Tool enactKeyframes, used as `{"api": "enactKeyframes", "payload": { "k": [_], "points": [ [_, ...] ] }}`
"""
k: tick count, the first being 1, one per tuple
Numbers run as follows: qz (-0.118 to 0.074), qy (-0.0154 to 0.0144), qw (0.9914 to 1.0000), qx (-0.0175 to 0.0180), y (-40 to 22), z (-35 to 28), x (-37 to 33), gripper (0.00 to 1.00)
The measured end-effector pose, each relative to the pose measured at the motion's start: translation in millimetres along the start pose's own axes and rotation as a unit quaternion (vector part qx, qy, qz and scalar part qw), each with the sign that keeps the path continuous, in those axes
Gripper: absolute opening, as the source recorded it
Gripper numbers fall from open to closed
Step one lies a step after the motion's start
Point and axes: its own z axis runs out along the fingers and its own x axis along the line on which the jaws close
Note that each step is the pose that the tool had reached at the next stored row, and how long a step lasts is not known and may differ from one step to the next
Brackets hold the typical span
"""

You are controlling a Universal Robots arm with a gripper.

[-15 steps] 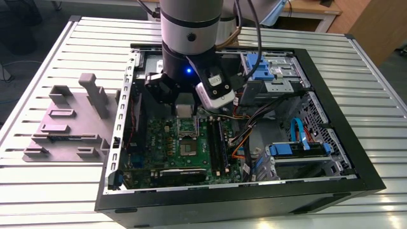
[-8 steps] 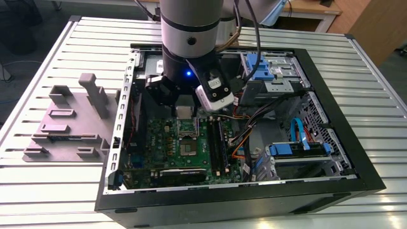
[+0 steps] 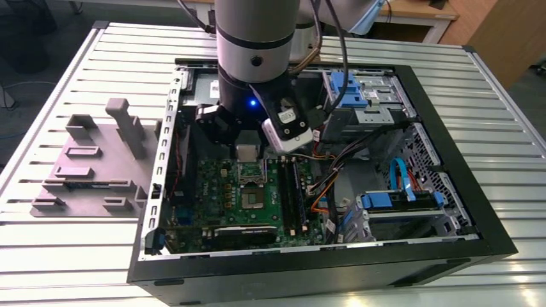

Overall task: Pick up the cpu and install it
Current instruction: 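Place the cpu into insertion slot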

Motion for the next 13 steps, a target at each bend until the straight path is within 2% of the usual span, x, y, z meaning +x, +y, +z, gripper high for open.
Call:
{"api": "enactKeyframes", "payload": {
  "k": [4, 13],
  "points": [
    [0.0, 0.0, 1.0, 0.0, -0.1, 2.4, -0.3, 0.47],
    [0.0, 0.0, 1.0, 0.0, -0.1, 3.3, -0.4, 0.47]
  ]
}}
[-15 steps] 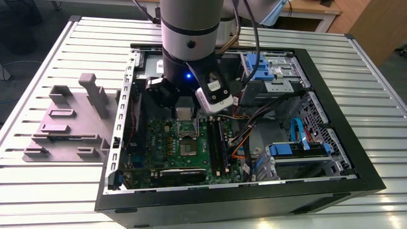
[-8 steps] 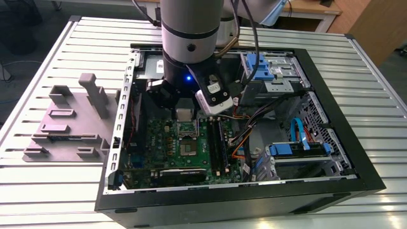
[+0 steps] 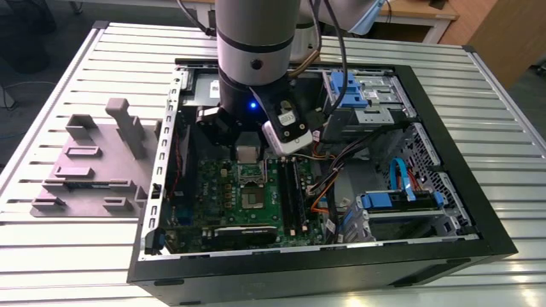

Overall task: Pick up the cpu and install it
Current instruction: 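Place the cpu into insertion slot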

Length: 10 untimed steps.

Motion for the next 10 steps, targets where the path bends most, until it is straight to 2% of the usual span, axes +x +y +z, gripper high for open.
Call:
{"api": "enactKeyframes", "payload": {
  "k": [10],
  "points": [
    [0.0, 0.0, 1.0, 0.0, -0.3, 4.2, -3.2, 0.47]
  ]
}}
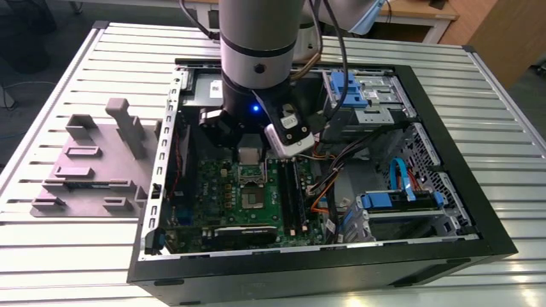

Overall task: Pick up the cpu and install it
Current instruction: 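Place the cpu into insertion slot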

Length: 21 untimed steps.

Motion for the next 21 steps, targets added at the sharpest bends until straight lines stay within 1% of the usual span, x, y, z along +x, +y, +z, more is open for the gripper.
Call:
{"api": "enactKeyframes", "payload": {
  "k": [7, 21],
  "points": [
    [0.0, 0.0, 1.0, 0.0, -0.2, 3.5, -2.1, 0.47],
    [0.0, 0.0, 1.0, 0.0, -0.7, 13.4, -4.4, 0.47]
  ]
}}
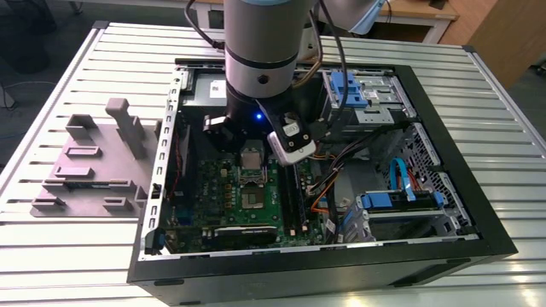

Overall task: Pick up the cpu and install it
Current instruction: 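Place the cpu into insertion slot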

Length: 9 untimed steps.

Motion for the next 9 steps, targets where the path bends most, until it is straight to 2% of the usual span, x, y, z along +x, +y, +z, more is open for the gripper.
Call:
{"api": "enactKeyframes", "payload": {
  "k": [9],
  "points": [
    [0.0, 0.0, 1.0, 0.0, -0.1, 2.2, -0.2, 0.47]
  ]
}}
